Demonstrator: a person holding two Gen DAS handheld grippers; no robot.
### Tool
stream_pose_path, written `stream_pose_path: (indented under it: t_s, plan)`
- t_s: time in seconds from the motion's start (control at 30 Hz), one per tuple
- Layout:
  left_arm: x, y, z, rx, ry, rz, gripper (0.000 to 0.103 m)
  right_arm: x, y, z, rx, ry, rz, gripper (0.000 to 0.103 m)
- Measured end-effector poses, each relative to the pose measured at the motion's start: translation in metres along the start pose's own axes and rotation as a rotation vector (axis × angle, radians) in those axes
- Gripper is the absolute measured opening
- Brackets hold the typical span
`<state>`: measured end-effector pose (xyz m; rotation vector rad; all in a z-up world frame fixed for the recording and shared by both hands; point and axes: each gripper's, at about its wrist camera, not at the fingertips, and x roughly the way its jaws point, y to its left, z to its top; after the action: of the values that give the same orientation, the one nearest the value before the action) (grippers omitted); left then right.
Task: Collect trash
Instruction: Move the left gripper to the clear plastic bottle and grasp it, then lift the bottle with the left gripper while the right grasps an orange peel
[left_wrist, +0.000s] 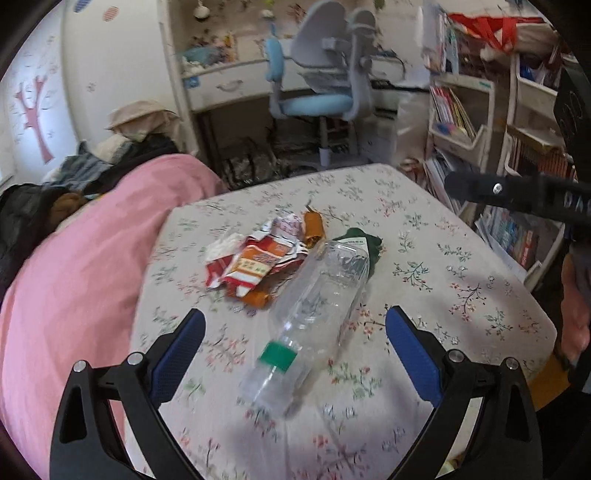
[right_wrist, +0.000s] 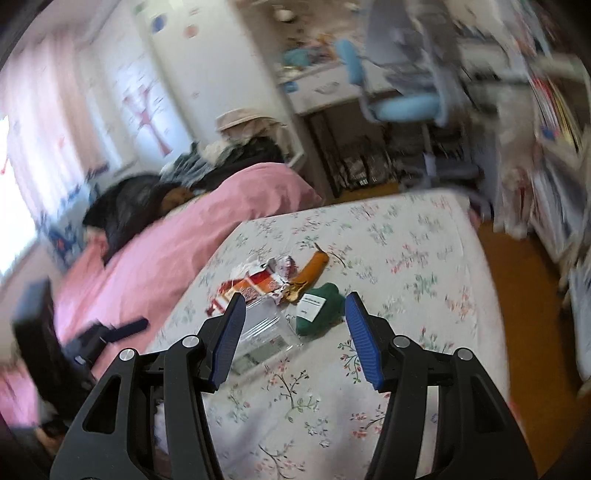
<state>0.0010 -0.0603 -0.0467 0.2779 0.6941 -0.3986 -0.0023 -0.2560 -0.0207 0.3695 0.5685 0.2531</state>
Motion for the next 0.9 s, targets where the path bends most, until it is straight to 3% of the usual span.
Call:
stream_pose_path:
  t_s: [0.07, 0.17, 0.4, 0.43, 0.5, 0.63, 0.9]
  plan:
    - [0.013, 0.001, 0.005, 0.005, 0.03, -0.029, 0.094, 0.002, -0.01, 0.005, 0.061, -0.005, 0.044, 0.054]
    - [0.037, -0.001, 0.012, 0.024, 0.089, -0.083, 0.094, 0.002, -0.007, 0.01, 0.039, -0.012, 0.059, 0.055]
    - [0.068, -0.009, 0.015, 0.057, 0.163, -0.095, 0.093, 0.019, -0.012, 0.017, 0.053, 0.003, 0.069, 0.056]
    - [0.071, -0.01, 0.015, 0.061, 0.174, -0.092, 0.09, 0.021, -0.011, 0.017, 0.055, 0.005, 0.069, 0.056]
    - [0.081, -0.009, 0.015, 0.06, 0.217, -0.091, 0.072, 0.028, -0.013, 0.019, 0.056, 0.011, 0.067, 0.056]
    - [0.086, 0.002, 0.015, -0.002, 0.25, -0.09, 0.055, 0.039, -0.011, 0.018, 0.051, 0.028, 0.066, 0.056]
    - [0.068, 0.024, -0.002, -0.061, 0.291, -0.073, 0.055, 0.046, -0.003, 0.012, 0.032, 0.056, 0.05, 0.056]
